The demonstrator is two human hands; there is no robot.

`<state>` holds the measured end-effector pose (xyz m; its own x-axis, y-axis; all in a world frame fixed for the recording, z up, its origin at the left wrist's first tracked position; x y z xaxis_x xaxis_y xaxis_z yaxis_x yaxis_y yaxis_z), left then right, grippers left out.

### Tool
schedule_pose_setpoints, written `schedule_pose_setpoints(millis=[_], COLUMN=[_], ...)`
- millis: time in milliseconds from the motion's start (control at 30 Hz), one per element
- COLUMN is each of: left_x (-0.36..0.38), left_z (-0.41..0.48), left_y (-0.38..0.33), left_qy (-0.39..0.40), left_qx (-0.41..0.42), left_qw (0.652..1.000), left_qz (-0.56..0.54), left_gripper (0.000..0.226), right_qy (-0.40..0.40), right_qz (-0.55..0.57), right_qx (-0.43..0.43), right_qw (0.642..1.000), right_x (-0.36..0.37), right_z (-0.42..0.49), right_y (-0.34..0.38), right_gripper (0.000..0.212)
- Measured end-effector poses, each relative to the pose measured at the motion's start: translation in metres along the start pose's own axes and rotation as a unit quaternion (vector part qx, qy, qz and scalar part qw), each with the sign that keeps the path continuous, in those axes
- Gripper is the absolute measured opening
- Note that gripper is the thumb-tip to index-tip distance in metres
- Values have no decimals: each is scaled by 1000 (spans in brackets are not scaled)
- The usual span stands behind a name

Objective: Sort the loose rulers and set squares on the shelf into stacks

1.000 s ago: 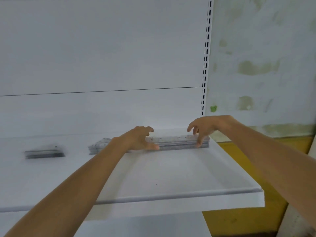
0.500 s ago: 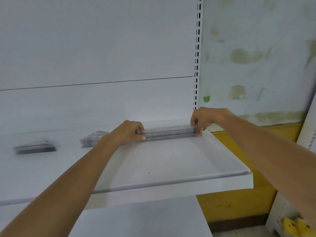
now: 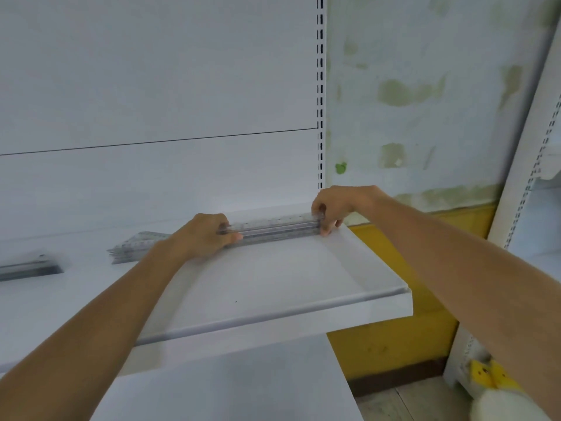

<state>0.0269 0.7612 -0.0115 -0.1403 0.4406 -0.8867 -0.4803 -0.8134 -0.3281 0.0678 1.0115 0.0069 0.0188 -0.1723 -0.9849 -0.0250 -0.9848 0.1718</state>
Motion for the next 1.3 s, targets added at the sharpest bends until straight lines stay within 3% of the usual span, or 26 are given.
schedule_pose_setpoints(millis=[133,433,600,833,1000,1100,1300], left_x=[-3,-7,-5,-8,-12,-22,-56], left_z=[1,-4,-4,0,-7,-14,-37], left_y=[3,-6,-6,-3,2,4,34], left_qy=[-4,-27,-44,-25,-30,-64,-148], left_qx=[-51,7,-1,0,-13,-11,-37], left_qw=[995,997,996,998,996,995,986], left_qz=[-89,-66,-83,-60,-80,-76,-67], left_gripper=[66,37,35,42,65,62,47], right_qy=[35,-44,-73,-65,-73,-120,-199], right_qz=[141,214,277,238,183,186,179], right_qx=[16,-25,-35,-28,-18,-29,-93], right_qw=[989,976,958,969,980,975,959], right_x=[2,0,6,3,1,-5,-9], right_z=[-12,-16,-11,-12,-17,-20,-23], right_y=[-13,-13,-15,-10,-5,7,60], right_gripper=[85,37,33,34,56,65,59])
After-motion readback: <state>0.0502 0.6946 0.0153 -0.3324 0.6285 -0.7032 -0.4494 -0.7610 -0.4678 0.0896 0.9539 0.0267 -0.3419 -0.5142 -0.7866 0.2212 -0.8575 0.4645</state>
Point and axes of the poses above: each hand's wrist, its own z-axis towards the middle knuckle, its own x-axis out of the palm, y = z × x, the point moved 7 cm from there along z, towards the middle knuckle, and after that the axes turned 8 degrees about -y, right-handed, at the moved point
